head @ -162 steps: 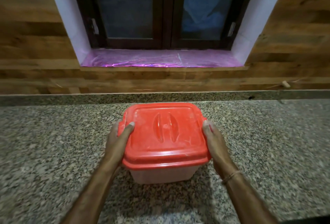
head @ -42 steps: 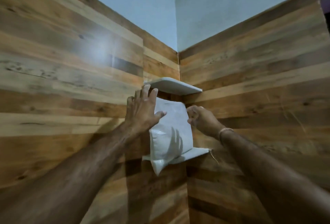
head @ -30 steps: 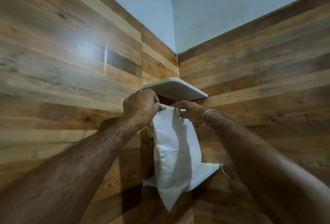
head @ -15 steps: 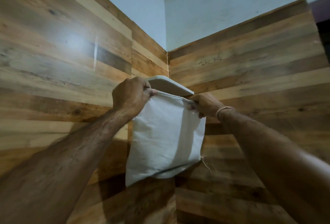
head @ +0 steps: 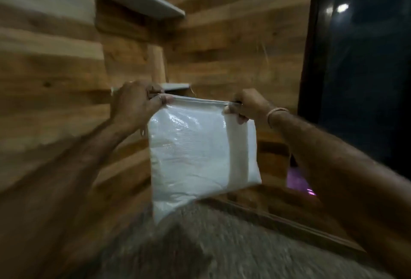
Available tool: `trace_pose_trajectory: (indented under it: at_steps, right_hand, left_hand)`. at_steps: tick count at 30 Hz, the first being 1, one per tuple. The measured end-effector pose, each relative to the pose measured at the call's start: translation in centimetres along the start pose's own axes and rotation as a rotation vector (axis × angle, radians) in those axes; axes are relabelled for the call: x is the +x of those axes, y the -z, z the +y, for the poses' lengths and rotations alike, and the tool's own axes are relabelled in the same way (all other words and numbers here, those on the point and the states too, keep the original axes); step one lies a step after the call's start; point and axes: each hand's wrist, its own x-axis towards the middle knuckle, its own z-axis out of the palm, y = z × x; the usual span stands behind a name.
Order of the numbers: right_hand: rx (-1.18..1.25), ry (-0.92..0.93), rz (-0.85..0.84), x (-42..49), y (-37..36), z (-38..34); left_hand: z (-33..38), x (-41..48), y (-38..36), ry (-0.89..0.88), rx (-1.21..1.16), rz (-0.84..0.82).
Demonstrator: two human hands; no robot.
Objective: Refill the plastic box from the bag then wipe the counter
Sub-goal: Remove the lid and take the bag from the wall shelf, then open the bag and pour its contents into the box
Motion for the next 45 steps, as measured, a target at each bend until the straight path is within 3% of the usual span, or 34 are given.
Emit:
trace_pose_trajectory:
  at_steps: [6, 10, 18, 21, 25, 27, 30, 34, 37, 40, 42, 45]
  right_hand:
    - [0.016, -0.149, -0.257, -15.6, -7.0, 7.5]
    - [-0.035, -0.195, -0.332, -23.0, -10.2, 9.9]
    - [-0.151, -0.271, -0.508, -32.6, -15.0, 13.7]
    - [-0.221, -0.252, -0.491, -35.5, -17.0, 14.6]
    - [-0.282, -0.161, -0.277, -38.3, -17.9, 13.0]
    - [-0.182, -0.030, -0.197, -39.5, -18.5, 10.0]
    - [0.049, 0.142, -0.232, -40.7, -20.5, 4.1]
    - [0.294, 0.128, -0.234, -41.3, -23.3, -1.2]
    - [0.489, 0.002, -0.176, -41.1, -24.2, -1.5]
    - [0.640, -0.153, -0.184, -41.1, -24.5, -0.8]
    - [0.780, -0.288, -0.199, -41.3, -24.5, -0.5]
    - [0.921, -0.445, -0.198, -41.3, -24.6, -0.4]
  left_hand:
    - [4.9, -17.8, -6.0, 0.026, -0.172, -0.291]
    - [6.6, -27.3, -8.9, 0.174, -0.267, -0.337]
    - [10.1, -39.4, -12.0, 0.252, -0.111, -0.459]
    - [10.0, -42.0, -12.0, 0.275, -0.092, -0.567]
    - [8.4, -41.9, -10.5, 0.326, -0.153, -0.633]
    - [7.9, -40.5, -9.5, 0.337, -0.234, -0.654]
    - [7.9, -38.2, -8.4, 0.324, -0.320, -0.673]
    - [8.5, -37.2, -7.7, 0.214, -0.349, -0.653]
    - [8.5, -37.7, -7.5, 0.179, -0.442, -0.573]
    - [7.7, -40.0, -7.7, 0.448, -0.654, -0.429]
    - [7.3, -42.5, -8.6, 0.531, -0.620, -0.483]
    - [8.1, -45.6, -10.3, 0.503, -0.591, -0.643]
